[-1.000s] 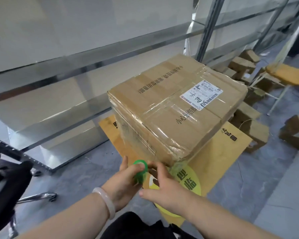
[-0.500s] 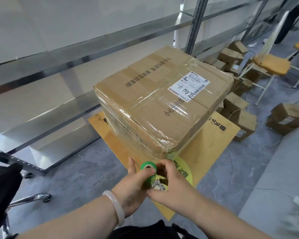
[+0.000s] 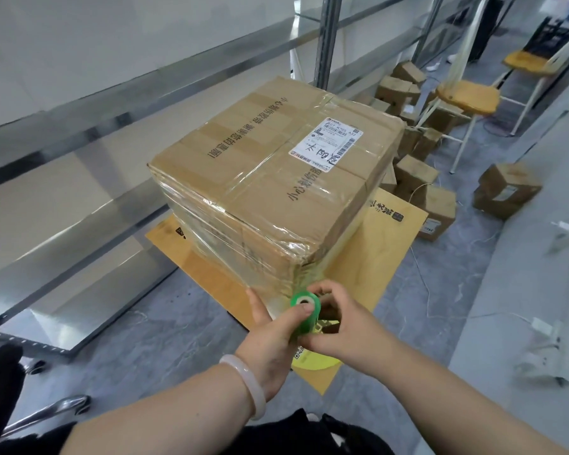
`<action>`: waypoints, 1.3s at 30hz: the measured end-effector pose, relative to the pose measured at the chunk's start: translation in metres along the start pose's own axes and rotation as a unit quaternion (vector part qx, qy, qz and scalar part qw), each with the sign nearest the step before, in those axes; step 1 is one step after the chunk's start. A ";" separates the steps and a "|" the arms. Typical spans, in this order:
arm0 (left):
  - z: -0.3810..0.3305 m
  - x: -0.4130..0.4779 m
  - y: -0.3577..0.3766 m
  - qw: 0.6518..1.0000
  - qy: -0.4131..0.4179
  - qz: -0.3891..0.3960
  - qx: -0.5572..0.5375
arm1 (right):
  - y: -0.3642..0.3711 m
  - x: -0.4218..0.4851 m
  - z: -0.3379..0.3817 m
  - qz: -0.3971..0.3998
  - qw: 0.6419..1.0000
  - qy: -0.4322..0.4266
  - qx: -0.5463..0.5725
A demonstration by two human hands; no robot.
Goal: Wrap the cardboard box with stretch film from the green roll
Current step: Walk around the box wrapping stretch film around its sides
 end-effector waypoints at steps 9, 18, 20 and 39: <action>0.013 0.013 0.017 1.000 -0.003 0.007 -0.024 | -0.013 -0.012 -0.016 -0.001 1.000 0.018 0.015; 0.010 0.043 0.042 0.990 0.041 -0.105 -0.089 | -0.055 0.038 -0.006 0.142 0.985 -0.029 -0.095; 0.011 0.047 0.043 0.984 0.059 -0.136 -0.095 | -0.057 0.049 -0.004 0.189 0.974 -0.047 -0.118; 0.014 0.047 0.071 0.917 0.221 -0.250 -0.218 | -0.072 0.077 0.005 0.352 0.893 -0.195 -0.201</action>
Point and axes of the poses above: each hand's wrist, its own x-axis towards the middle knuckle, its own y-axis out of the palm, z = x × y, the point moved 10 cm from there along x, towards the middle knuckle, and after that the axes turned 3 degrees about z, right-handed, at the moved point
